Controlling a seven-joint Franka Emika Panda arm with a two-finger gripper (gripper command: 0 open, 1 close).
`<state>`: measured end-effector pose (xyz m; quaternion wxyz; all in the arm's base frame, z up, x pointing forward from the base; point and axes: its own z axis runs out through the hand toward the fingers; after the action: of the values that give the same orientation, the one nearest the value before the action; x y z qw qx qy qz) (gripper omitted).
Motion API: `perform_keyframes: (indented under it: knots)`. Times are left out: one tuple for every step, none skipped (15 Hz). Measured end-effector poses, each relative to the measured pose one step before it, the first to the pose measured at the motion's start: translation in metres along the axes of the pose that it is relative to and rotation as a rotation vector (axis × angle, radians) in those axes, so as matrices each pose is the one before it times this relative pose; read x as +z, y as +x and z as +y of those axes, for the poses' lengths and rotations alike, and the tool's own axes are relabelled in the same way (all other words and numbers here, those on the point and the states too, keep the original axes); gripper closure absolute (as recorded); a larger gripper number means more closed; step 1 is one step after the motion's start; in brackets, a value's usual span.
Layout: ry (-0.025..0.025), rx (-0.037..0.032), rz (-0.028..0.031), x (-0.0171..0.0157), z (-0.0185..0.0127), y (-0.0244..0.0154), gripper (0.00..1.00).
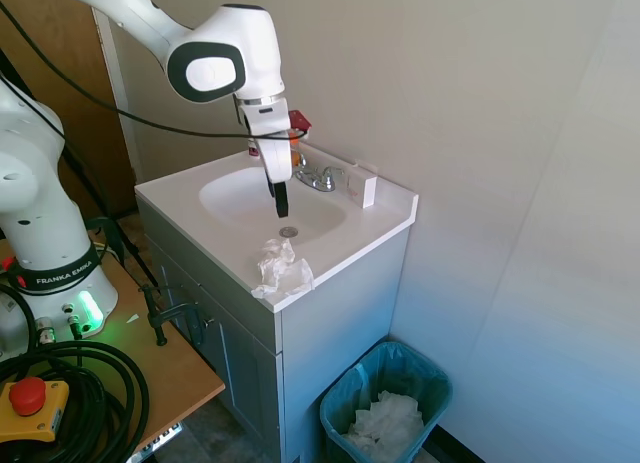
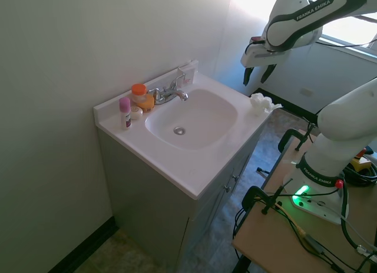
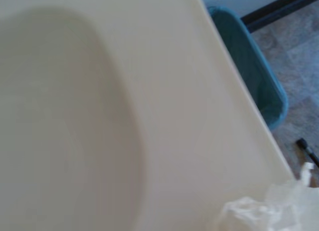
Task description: Throw the tissue in the trash bin
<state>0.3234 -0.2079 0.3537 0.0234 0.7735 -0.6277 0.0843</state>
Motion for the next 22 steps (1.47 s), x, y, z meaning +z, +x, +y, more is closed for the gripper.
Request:
perform_keyframes:
  knots:
    - [-0.01317, 0.01031, -0.00377, 0.01108, 0.00452, 0.00547, 0.0]
    - [-0.0156, 0.00272, -0.00866, 0.01169, 0.00245, 0.00231, 0.0]
    - [-0.01526, 0.00184, -0.00953, 0.01216, 0.00205, 0.00171, 0.0]
    - [-0.01136, 0.00391, -0.0093, 0.0112, 0.00194, 0.0017, 0.0]
    - [-0.01292, 0.00197, -0.00775, 0.01102, 0.00255, 0.00189, 0.0]
    - [-0.01204, -0.0004, -0.00592, 0.00946, 0.00198, 0.0012, 0.0]
    - [-0.00826, -0.00158, -0.00574, 0.00909, 0.00076, 0.00019, 1.0]
    - [-0.00657, -0.00113, -0.00546, 0.00822, -0.00012, -0.00061, 1.0]
    - [-0.00504, -0.00318, -0.00509, 0.00679, -0.00113, -0.00159, 1.0]
    - [-0.00309, -0.0036, -0.00328, 0.00424, -0.00165, -0.00189, 1.0]
    - [0.00072, -0.0016, -0.00006, 0.00153, -0.00219, -0.00187, 1.0]
    - [0.00372, -0.00334, 0.00216, -0.00012, -0.00269, -0.00199, 1.0]
    - [0.00251, -0.00392, 0.00138, -0.00066, -0.00277, -0.00197, 1.0]
    - [0.00141, -0.00413, 0.00076, -0.00048, -0.002, -0.00144, 1.0]
    - [0.003, -0.0024, 0.00178, -0.00038, -0.00142, -0.00091, 1.0]
    - [0.00346, -0.00011, 0.00217, -0.00032, -0.00093, -0.0003, 1.0]
    - [0.00064, -0.00001, 0.00074, -0.00011, -0.00092, -0.0008, 1.0]
    - [0.00043, -0.00071, 0.00083, -0.00015, -0.00109, -0.00099, 1.0]
    - [0.00051, -0.00124, 0.00025, -0.00016, -0.00069, -0.00046, 1.0]
    - [0.00127, 0.00189, 0.00085, -0.00032, 0.00013, 0.00082, 1.0]
    - [0.00153, 0.00294, 0.00099, -0.00026, 0.00049, 0.00112, 1.0]
    - [0.00155, 0.00038, 0.00142, -0.00059, -0.00043, 0.00065, 1.0]
